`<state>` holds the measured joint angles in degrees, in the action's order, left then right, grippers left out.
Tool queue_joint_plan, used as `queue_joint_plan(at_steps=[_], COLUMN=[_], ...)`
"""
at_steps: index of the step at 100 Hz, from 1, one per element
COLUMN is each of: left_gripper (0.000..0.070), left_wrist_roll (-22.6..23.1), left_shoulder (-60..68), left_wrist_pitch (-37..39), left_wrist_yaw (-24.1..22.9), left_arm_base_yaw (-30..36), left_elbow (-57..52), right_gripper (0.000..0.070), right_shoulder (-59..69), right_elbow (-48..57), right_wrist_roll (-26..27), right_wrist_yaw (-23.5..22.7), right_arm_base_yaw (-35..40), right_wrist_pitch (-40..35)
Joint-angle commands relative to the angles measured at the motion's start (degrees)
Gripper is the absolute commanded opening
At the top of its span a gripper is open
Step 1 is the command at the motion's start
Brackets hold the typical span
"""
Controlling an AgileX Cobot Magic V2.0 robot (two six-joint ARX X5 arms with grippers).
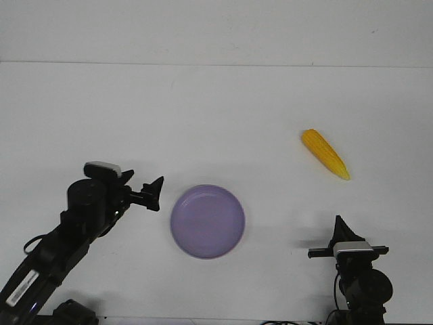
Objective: Place corn on plate with both arms
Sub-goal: 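Release the plate and pull the left gripper back toward rest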
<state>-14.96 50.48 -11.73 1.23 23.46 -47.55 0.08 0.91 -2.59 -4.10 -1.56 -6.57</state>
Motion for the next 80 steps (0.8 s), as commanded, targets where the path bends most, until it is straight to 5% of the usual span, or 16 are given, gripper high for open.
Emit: queue_joint_plan(at_steps=[1, 37, 80], left_gripper=[0.0579, 0.0578, 0.0578], left_wrist_roll=[1.2, 0.3, -0.3], left_shoulder=[-4.2, -30.4, -31.5], left_wrist_pitch=[-0.6, -7.3, -6.6], left_wrist_yaw=[-1.9, -7.3, -7.5], left_arm_base_yaw=[0.2, 0.2, 0.2], left_elbow=[2.5, 18.1, 18.6], right_gripper=[0.0000, 0.0000, 0.0000], right_shoulder=[0.0, 0.0, 0.0], right_elbow=[-0.2, -0.2, -0.2], right_wrist_roll=[-0.2, 0.7, 11.2], right_wrist_yaw=[0.0, -0.3, -0.6], right_arm_base_yaw=[0.0, 0.0, 0.0], right_wrist_pitch=[0.6, 0.5, 0.0])
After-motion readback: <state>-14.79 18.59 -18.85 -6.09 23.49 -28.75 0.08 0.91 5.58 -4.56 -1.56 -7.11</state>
